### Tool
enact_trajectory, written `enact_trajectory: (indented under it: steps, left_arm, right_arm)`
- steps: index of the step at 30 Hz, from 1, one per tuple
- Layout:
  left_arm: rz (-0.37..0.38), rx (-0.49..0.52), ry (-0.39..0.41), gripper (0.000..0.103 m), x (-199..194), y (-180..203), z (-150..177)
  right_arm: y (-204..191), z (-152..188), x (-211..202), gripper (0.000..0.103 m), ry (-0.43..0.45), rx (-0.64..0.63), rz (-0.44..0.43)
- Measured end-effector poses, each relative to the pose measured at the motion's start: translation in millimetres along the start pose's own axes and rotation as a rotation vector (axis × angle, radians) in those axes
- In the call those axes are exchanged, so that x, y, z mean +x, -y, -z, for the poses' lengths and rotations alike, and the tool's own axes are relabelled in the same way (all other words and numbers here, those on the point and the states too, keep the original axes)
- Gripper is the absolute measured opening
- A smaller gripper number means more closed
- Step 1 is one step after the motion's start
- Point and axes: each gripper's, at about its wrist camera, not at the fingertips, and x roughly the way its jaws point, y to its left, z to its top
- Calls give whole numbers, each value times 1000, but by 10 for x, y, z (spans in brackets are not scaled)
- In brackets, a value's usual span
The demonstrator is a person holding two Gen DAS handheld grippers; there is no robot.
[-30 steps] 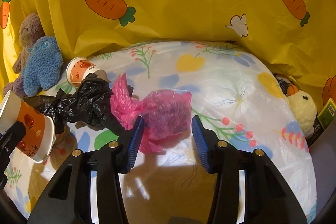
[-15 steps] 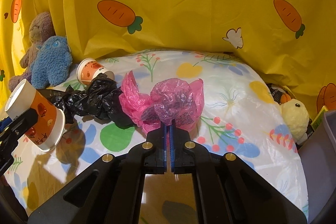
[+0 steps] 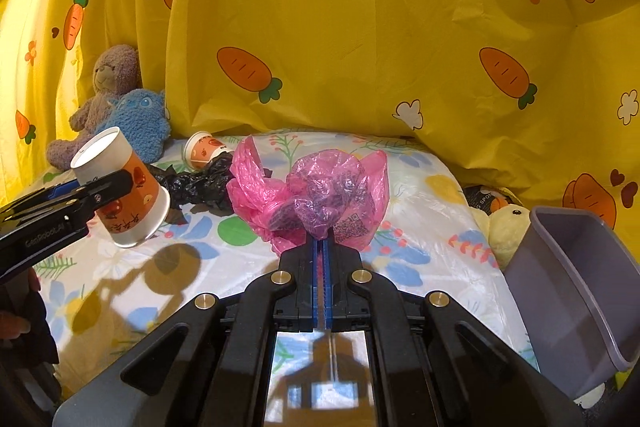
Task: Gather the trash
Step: 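Carry the orange cup and pink bag over the grey bin with both grippers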
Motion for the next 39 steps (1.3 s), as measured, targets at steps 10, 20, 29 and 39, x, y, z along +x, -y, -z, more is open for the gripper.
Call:
enact_trajectory:
  steps: [10, 20, 29, 39]
  left_arm:
    - [39, 15, 28, 56, -340, 42, -18]
    - [5, -5, 95, 55, -674, -197, -334]
    - [17, 16, 120, 56, -774, -118, -438]
    - [133, 64, 69, 56, -509, 365, -299]
  right_arm:
    - [116, 179, -409, 3, 44, 18, 10]
    - [132, 187, -543, 3, 66, 22, 8]
    - [135, 184, -636, 3, 81, 11, -2]
    - [234, 203, -709, 3, 79, 15, 22]
